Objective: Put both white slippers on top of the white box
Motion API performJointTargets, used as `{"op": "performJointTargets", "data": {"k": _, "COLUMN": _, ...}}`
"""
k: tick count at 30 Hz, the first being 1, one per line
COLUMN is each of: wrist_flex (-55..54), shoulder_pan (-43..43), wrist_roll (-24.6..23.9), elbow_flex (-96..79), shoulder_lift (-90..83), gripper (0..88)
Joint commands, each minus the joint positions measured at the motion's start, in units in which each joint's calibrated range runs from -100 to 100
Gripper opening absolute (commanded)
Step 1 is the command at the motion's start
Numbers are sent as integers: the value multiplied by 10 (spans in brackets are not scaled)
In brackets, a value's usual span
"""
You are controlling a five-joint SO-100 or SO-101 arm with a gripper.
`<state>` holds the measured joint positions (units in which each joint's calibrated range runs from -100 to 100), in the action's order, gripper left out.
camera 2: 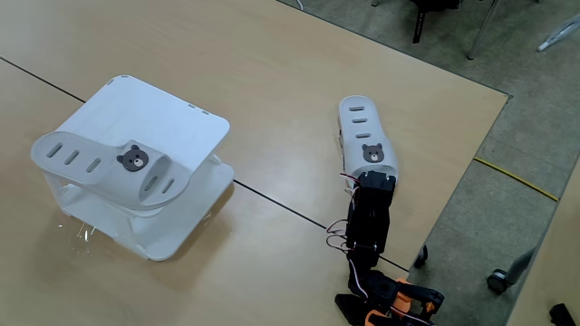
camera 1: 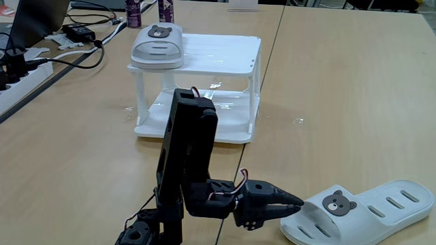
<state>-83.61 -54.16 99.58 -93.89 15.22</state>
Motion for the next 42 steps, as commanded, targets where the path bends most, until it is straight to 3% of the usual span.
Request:
{"op": "performJointTargets", "data": {"k": 1, "wrist_flex": -14, "shoulder_pan": -4, "wrist_roll": 4, "elbow_flex": 63, "shoulder_lift": 9, "gripper": 138}}
{"op": "performJointTargets", "data": {"k": 4, "wrist_flex": -14, "shoulder_pan": -4, "wrist_roll": 4, "elbow_flex": 109, "shoulder_lift": 32, "gripper": 194}}
{"op": "performJointTargets", "data": {"k": 17, "wrist_flex": -4, "shoulder_pan": 0, "wrist_roll": 4, "elbow_flex": 357, "shoulder_lift": 159, "gripper": 195}}
{"op": "performJointTargets", "data": {"k": 28, "wrist_flex": 69, "shoulder_pan": 0, "wrist_roll": 4, "elbow_flex": 511, "shoulder_lift": 217, "gripper": 189}}
{"op": "performJointTargets", "data": {"k": 30, "wrist_flex": 69, "shoulder_pan": 4, "wrist_roll": 4, "elbow_flex": 510, "shoulder_lift": 216, "gripper": 138}}
{"op": "performJointTargets", "data": {"k": 32, "wrist_flex": 70, "shoulder_pan": 16, "wrist_roll": 4, "elbow_flex": 509, "shoulder_lift": 216, "gripper": 11}}
{"op": "performJointTargets", "data": {"k": 38, "wrist_flex": 73, "shoulder_pan": 41, "wrist_roll": 4, "elbow_flex": 518, "shoulder_lift": 192, "gripper": 8}}
{"op": "performJointTargets", "data": {"k": 42, "wrist_flex": 261, "shoulder_pan": 38, "wrist_roll": 4, "elbow_flex": 531, "shoulder_lift": 39, "gripper": 8}}
